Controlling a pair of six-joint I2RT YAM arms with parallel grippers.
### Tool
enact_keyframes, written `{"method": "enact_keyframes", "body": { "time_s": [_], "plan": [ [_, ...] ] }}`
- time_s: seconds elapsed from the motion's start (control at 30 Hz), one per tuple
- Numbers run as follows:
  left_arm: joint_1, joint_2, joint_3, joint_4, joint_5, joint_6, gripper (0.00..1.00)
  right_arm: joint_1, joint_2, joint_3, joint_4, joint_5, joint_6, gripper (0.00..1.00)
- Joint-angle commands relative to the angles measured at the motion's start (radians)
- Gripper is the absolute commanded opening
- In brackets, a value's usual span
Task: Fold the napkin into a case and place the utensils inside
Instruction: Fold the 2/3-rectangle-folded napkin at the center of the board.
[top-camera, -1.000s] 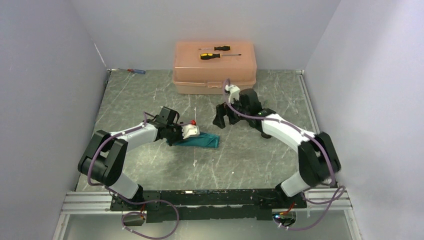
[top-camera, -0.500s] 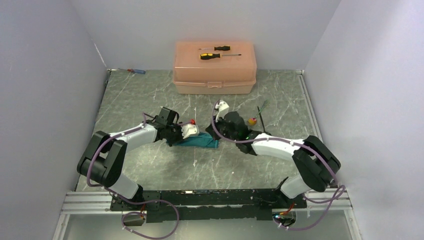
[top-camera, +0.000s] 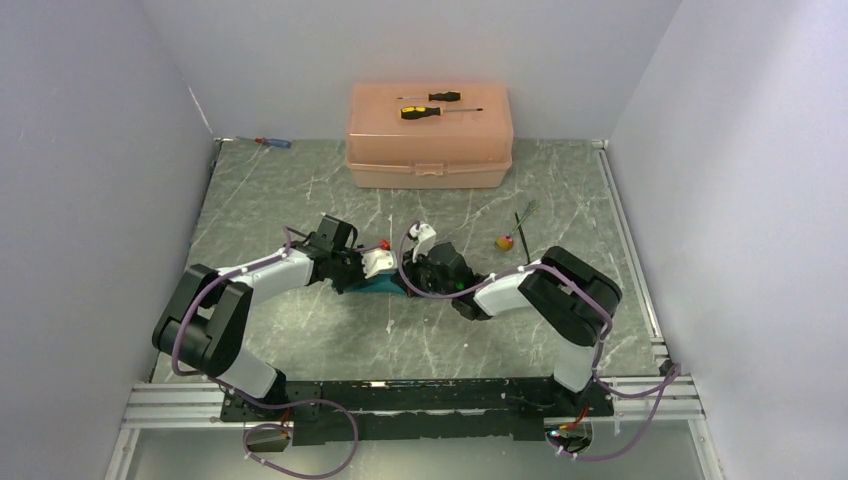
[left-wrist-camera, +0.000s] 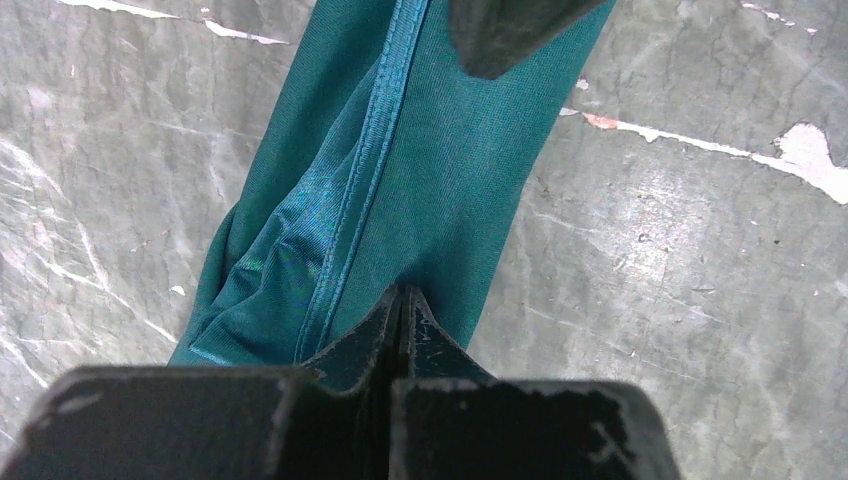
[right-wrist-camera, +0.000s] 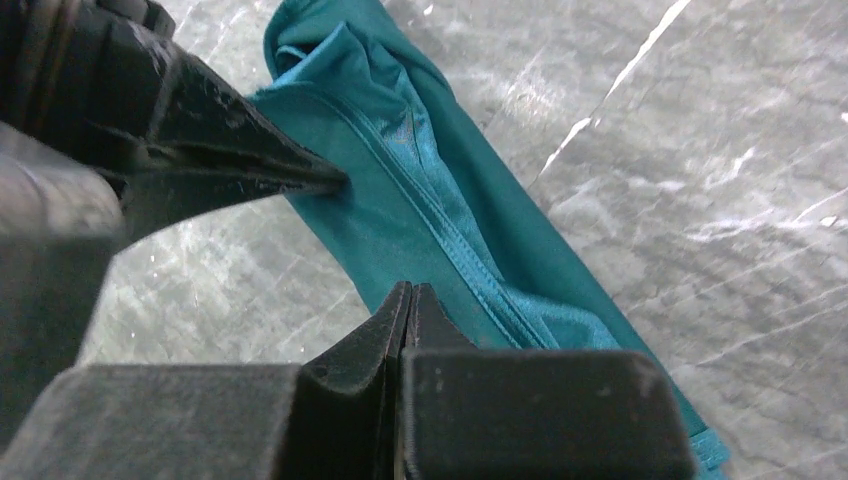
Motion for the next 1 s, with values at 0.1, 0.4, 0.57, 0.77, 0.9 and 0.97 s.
{"method": "enact_keyframes", "body": {
  "time_s": [0.1,0.4,0.57,0.77,0.9,0.97],
  "plan": [
    [0.003,-0.011,-0.025,-0.072,-0.027,-0.003,0.03,-0.013,0.033,-0.095,0.221,-0.050,0.053,0.00],
    [0.003,-0.011,-0.034,-0.071,-0.027,0.017,0.03,-0.176,0.195,-0.160,0.471,-0.266,0.152,0.00],
    [0.003,-0.008,-0.036,-0.071,-0.030,0.019,0.03,-0.182,0.132,-0.182,0.433,-0.268,0.143,0.00],
    [0.003,-0.010,-0.033,-0.057,-0.041,-0.012,0.03,-0.139,0.028,-0.116,0.324,-0.276,0.160,0.00],
    [0.003,-0.013,-0.028,-0.045,-0.045,-0.049,0.03,-0.126,0.107,-0.035,0.356,-0.320,0.220,0.00],
    [0.003,-0.016,-0.029,-0.040,-0.045,-0.060,0.03,-0.125,0.158,0.005,0.369,-0.336,0.252,0.00]
  ]
}}
